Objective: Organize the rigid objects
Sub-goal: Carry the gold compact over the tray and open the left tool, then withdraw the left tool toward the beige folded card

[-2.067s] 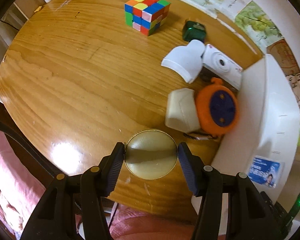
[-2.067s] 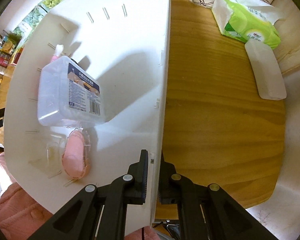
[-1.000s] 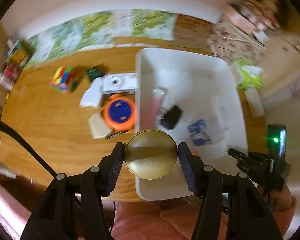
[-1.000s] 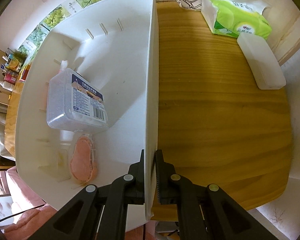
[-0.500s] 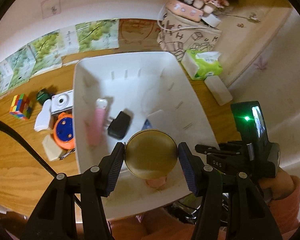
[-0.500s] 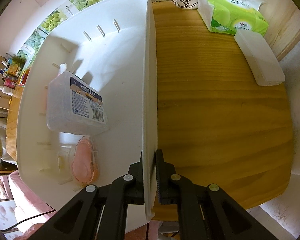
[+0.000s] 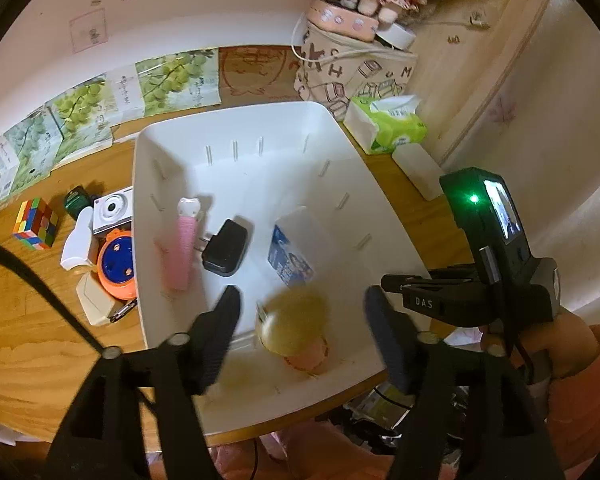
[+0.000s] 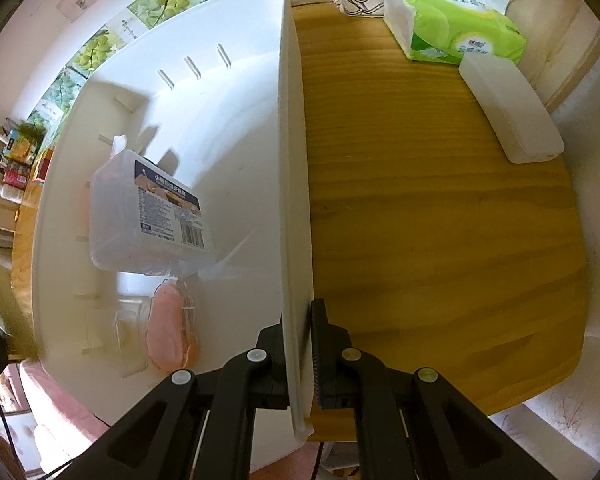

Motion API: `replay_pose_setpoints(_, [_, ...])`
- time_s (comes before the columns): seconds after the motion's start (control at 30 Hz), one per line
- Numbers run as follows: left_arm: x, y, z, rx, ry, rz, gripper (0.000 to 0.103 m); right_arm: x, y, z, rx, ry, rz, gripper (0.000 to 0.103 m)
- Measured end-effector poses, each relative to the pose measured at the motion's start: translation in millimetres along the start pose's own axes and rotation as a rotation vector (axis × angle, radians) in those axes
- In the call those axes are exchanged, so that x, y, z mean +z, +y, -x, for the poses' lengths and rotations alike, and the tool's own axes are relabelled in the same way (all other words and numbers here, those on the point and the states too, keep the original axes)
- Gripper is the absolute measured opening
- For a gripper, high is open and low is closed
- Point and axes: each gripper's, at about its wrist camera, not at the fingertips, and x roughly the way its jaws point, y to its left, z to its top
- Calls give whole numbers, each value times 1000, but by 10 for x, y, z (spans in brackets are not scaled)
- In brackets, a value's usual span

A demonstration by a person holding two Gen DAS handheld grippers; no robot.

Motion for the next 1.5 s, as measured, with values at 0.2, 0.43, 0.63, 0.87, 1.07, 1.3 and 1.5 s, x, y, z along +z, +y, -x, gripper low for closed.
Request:
replay_pose_setpoints(0.2, [-29,225,18,10,17,44,77,-20,-19,13,-3,-1,-25,6])
replay_pose_setpoints(0.43, [-49,579,74,-2,29,85,78,-40,-38,30,-19,-11,-96,6])
replay_pose_setpoints(0.63, [-27,885,129,1,44,69,79,-53,-95,38,-13,-27,-192,6])
replay_pose_setpoints(0.87, [-19,1386,106,35,96,83,82,-76,-97,54,-43,-40,-273,7])
replay_pose_setpoints(1.07, [-33,1759,-25,79,166,72,84,-109,-68,71,-75,-48,-298,9])
replay_pose_setpoints(1.3, [-66,1991,-351,92,268,27,84,-111,-56,64,-96,-64,-340,11])
replay_pose_setpoints(1.5, [-43,2022,-624,123,316,-69,84,-109,-54,64,-119,-68,-348,13])
